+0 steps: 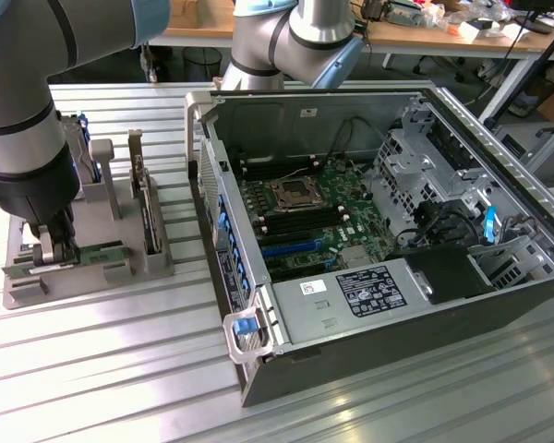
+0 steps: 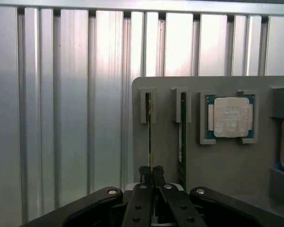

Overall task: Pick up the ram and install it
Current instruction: 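Pick up the ram and move it above insertion slot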

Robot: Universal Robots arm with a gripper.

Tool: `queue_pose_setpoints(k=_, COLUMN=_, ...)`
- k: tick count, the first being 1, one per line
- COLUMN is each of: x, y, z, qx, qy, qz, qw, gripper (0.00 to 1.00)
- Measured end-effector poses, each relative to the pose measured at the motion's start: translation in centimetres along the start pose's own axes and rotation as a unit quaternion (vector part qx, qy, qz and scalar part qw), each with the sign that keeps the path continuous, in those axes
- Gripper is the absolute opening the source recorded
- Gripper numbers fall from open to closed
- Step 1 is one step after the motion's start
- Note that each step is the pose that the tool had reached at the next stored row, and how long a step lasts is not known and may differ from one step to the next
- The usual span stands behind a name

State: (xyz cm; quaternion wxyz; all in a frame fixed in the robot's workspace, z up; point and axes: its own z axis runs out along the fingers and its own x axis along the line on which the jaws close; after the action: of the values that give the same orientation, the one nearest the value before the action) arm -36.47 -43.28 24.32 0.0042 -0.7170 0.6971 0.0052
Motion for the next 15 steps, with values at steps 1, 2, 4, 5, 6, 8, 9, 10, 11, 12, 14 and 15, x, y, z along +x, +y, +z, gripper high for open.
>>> queue_pose_setpoints(k=1, x=0.0, y=0.0, z=-0.04, qx=0.0001, qy=0.0, qz=0.0, qw=1.0, gripper=0.12)
queue_pose_setpoints(k=2, x=0.0, y=0.0, z=-0.11, qx=0.0, qy=0.0, qz=0.0, qw=1.0, gripper=0.12)
queue_pose_setpoints(k=4, x=0.0, y=0.0, z=-0.2, qx=0.0, qy=0.0, qz=0.0, qw=1.0, gripper=0.12)
queue_pose_setpoints(k=5, x=0.0, y=0.0, z=-0.23, qx=0.0, qy=0.0, qz=0.0, qw=1.0, gripper=0.12)
queue_pose_setpoints(k=6, x=0.0, y=0.0, z=-0.31, qx=0.0, qy=0.0, qz=0.0, qw=1.0, gripper=0.12)
queue_pose_setpoints(k=8, x=-0.01, y=0.0, z=-0.41, qx=0.0, qy=0.0, qz=0.0, qw=1.0, gripper=0.12)
queue_pose_setpoints(k=9, x=-0.01, y=0.0, z=-0.46, qx=-0.0001, qy=0.0, qz=0.0, qw=1.0, gripper=0.12)
queue_pose_setpoints(k=10, x=-0.01, y=0.0, z=-0.52, qx=0.0, qy=0.0, qz=0.0, qw=1.0, gripper=0.12)
queue_pose_setpoints(k=11, x=-0.01, y=0.0, z=-0.59, qx=0.0, qy=0.0, qz=0.0, qw=1.0, gripper=0.12)
queue_pose_setpoints(k=12, x=-0.01, y=0.0, z=-0.63, qx=0.0, qy=0.0, qz=0.0, qw=1.0, gripper=0.12)
queue_pose_setpoints(k=14, x=-0.01, y=0.0, z=-0.75, qx=0.0, qy=0.0, qz=0.0, qw=1.0, gripper=0.12)
queue_pose_setpoints(k=15, x=-0.01, y=0.0, z=-0.79, qx=0.0, qy=0.0, qz=0.0, qw=1.0, gripper=0.12)
